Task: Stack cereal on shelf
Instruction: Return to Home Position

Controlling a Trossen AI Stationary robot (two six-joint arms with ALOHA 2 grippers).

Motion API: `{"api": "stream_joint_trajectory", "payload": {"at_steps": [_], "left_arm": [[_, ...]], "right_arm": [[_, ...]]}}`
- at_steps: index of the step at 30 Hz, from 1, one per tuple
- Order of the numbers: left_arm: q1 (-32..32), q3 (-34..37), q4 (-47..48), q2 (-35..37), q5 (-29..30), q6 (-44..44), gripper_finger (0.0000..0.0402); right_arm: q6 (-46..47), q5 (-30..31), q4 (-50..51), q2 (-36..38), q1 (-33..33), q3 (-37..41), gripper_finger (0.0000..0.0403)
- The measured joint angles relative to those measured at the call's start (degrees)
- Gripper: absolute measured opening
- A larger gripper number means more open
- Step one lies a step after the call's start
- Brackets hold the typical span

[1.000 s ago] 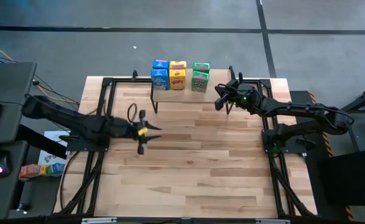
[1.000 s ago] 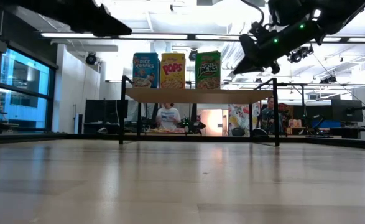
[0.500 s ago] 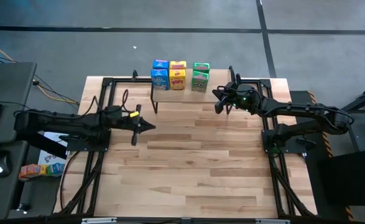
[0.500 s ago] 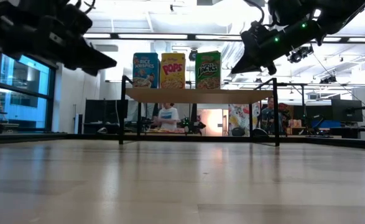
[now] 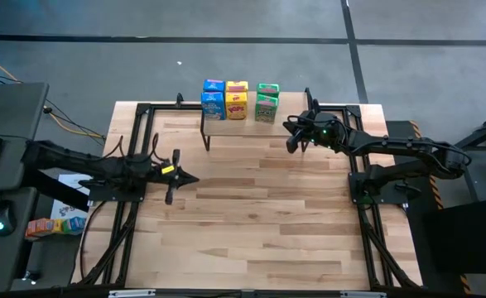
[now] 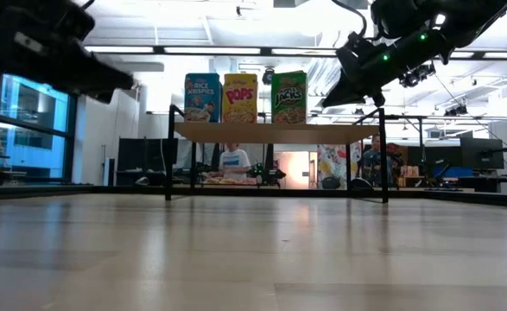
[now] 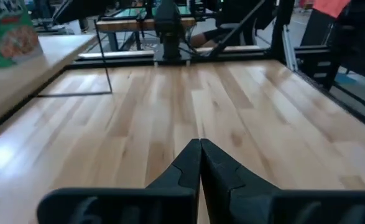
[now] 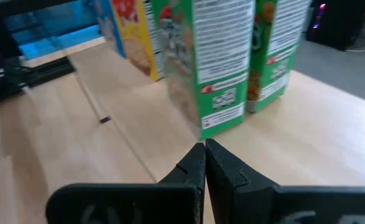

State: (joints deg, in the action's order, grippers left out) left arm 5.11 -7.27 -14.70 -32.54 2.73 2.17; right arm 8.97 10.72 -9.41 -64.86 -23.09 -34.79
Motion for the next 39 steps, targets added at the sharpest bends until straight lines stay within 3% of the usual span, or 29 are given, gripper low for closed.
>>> {"api": "stream_joint_trajectory", "payload": {"at_steps": [7, 15, 20, 31, 39], "left_arm": [[1.7, 3.1, 2.2, 6.4, 2.8, 0.4, 0.0], [1.7, 3.3, 14.6, 16.0, 2.9, -2.6, 0.0], [1.7, 6.6, 13.6, 21.7, 1.9, -3.8, 0.0], [1.7, 6.6, 13.9, 23.9, 0.1, -4.8, 0.0], [1.7, 6.6, 14.1, 23.8, -0.5, -5.1, 0.0]], "right_arm": [[-0.4, -5.3, 1.5, 0.0, 0.0, 0.0, 0.0], [-1.5, -5.6, 7.0, 2.2, 0.0, 0.0, 0.0], [-1.4, -9.6, 11.7, 6.8, 0.0, 0.0, 0.0], [-1.5, -13.4, 23.1, 17.4, 4.5, 0.0, 0.0], [-0.3, -13.3, 21.5, 23.6, 10.7, 0.0, 0.0]]}}
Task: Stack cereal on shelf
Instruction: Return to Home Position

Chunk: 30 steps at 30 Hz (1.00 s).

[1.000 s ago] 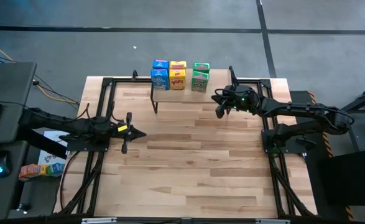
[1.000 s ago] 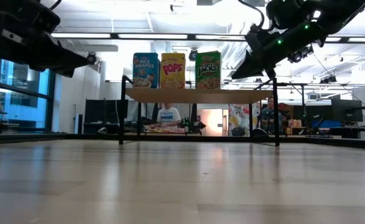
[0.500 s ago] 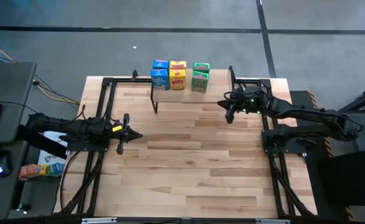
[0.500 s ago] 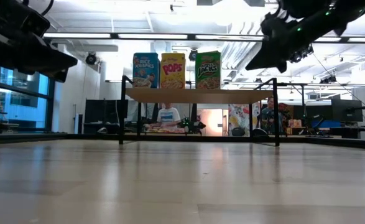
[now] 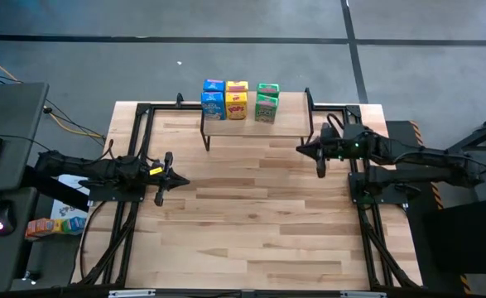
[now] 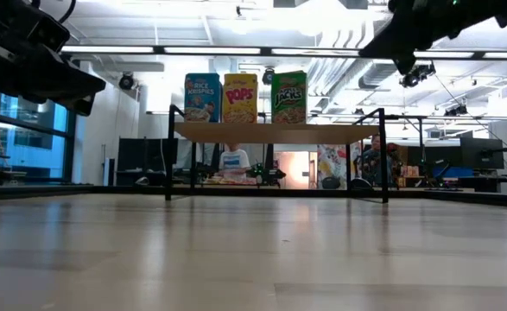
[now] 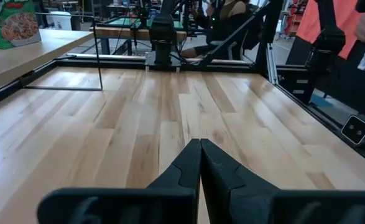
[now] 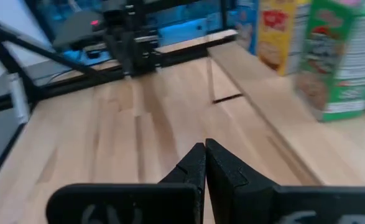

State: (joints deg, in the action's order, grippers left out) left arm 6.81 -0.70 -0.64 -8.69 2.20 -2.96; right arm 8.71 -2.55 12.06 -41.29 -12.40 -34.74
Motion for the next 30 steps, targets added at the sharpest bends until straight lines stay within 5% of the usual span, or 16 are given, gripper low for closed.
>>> {"api": "stream_joint_trajectory", "payload": {"at_steps": [14, 19, 30], "left_arm": [[0.0, 0.0, 0.0, 0.0, 0.2, -2.5, 0.0], [0.0, 0.0, -0.1, 0.0, 0.2, -2.5, 0.0], [0.0, 0.0, -0.1, 0.0, 0.2, -2.4, 0.0]], "right_arm": [[-1.3, 15.5, -3.1, 0.8, 21.1, 1.7, 0.0], [-2.1, 14.8, -12.2, 5.9, 20.7, 11.4, 0.0], [-2.7, 10.4, -9.4, 25.6, 15.7, 17.2, 0.0]]}}
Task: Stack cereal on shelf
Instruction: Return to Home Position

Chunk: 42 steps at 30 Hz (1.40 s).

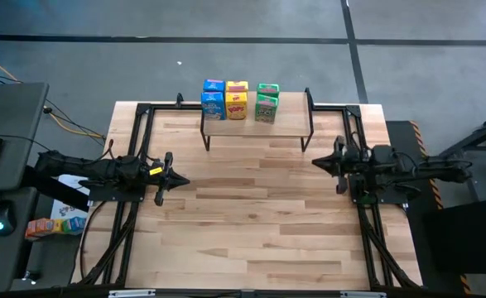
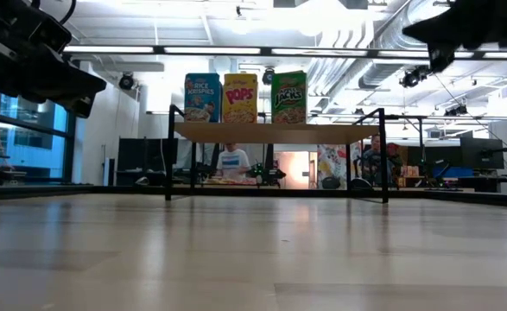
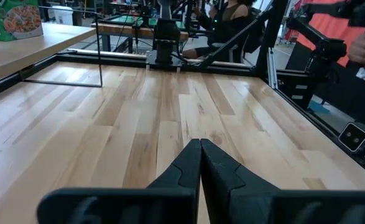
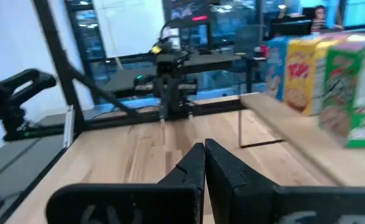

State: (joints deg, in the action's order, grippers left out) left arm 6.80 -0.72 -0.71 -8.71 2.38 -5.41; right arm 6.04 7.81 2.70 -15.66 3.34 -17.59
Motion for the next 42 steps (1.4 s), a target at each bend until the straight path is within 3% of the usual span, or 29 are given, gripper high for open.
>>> {"api": "stream_joint_trajectory", "payload": {"at_steps": [6, 17, 20, 25, 42], "left_arm": [[0.0, 0.0, 0.0, 0.0, 0.0, 0.0, 0.0], [0.0, 0.0, 0.0, 0.0, 0.0, 0.0, 0.0], [0.0, 0.0, 0.0, 0.0, 0.0, 0.0, 0.0001], [0.0, 0.0, -0.1, 0.0, -0.1, 0.0, 0.0001], [0.0, 0.0, 0.0, 0.0, 0.0, 0.0, 0.0001]], "right_arm": [[-0.5, -2.3, -10.7, 6.0, -0.1, 11.8, 0.0], [0.2, -4.2, -4.0, 15.2, -0.4, 16.9, 0.0], [-0.1, -7.0, -3.8, 14.7, -0.2, 17.0, 0.0], [-6.0, -7.0, -3.8, 14.2, -0.2, 17.0, 0.0], [-7.5, -7.1, -3.7, 10.4, -0.2, 17.0, 0.0]]}}
